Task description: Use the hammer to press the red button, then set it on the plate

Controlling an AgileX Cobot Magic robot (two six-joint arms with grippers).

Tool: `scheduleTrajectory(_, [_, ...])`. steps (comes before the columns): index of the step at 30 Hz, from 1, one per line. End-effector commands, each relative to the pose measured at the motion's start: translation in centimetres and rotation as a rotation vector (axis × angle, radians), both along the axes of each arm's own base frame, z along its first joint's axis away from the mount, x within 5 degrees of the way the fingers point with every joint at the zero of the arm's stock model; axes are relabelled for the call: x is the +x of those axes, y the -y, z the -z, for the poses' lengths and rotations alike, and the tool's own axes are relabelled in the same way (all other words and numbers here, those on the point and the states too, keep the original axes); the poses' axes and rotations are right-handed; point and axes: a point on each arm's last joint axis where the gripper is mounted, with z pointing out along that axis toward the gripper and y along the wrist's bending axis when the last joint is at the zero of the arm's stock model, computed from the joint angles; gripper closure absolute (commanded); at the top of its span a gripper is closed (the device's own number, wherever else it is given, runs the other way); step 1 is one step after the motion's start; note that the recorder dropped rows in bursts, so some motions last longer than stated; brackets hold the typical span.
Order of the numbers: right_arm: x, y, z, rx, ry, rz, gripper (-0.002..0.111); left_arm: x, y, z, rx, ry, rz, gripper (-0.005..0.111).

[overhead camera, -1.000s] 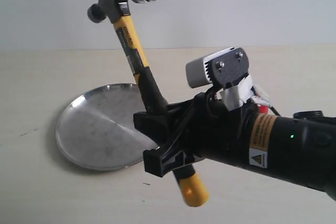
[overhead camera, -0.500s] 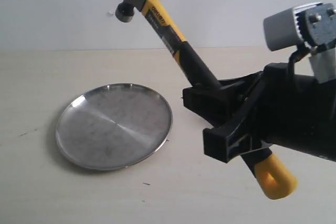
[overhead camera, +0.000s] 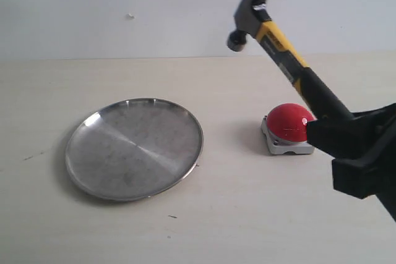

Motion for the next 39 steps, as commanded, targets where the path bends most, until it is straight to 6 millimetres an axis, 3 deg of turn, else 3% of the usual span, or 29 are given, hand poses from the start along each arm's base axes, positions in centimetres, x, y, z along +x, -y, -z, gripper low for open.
scheduleTrajectory(1, [0.8, 2.5, -0.2, -0.062, -0.006, 0.226, 0.108, -0.2, 0.3, 0.5, 0.033, -0.042, 0.034, 0.107])
scheduleTrajectory(4, [1.4, 4.2, 0.1, -0.117, -0.022, 0.399, 0.108, -0.3, 0.5, 1.0, 0.047, -0.089, 0.063, 0.107])
scheduleTrajectory(7, [1.9, 4.4, 0.1, -0.134, 0.0, 0.431, 0.108, -0.4, 0.7, 1.4, 0.058, -0.129, 0.087, 0.107])
scheduleTrajectory(14, [4.2, 2.4, 1.7, -0.138, -0.029, 0.412, 0.108, -0.5, 0.7, 1.5, 0.066, -0.145, 0.098, 0.107])
scheduleTrajectory(20, [6.6, 0.9, 4.8, -0.182, -0.118, 0.473, 0.108, -0.5, 0.7, 1.5, 0.066, -0.145, 0.098, 0.107])
scheduleTrajectory(25, [7.6, -1.0, 7.1, -0.174, -0.184, 0.372, 0.108, -0.5, 0.7, 1.5, 0.066, -0.145, 0.098, 0.107])
scheduleTrajectory(30, [8.5, -1.1, 8.2, -0.184, -0.185, 0.442, 0.108, -0.5, 0.7, 1.5, 0.066, -0.145, 0.098, 0.107])
scheduleTrajectory(39, [8.6, -1.1, 8.5, -0.149, -0.2, 0.47, 0.108, -0.5, 0.7, 1.5, 0.066, -0.145, 0.098, 0.107])
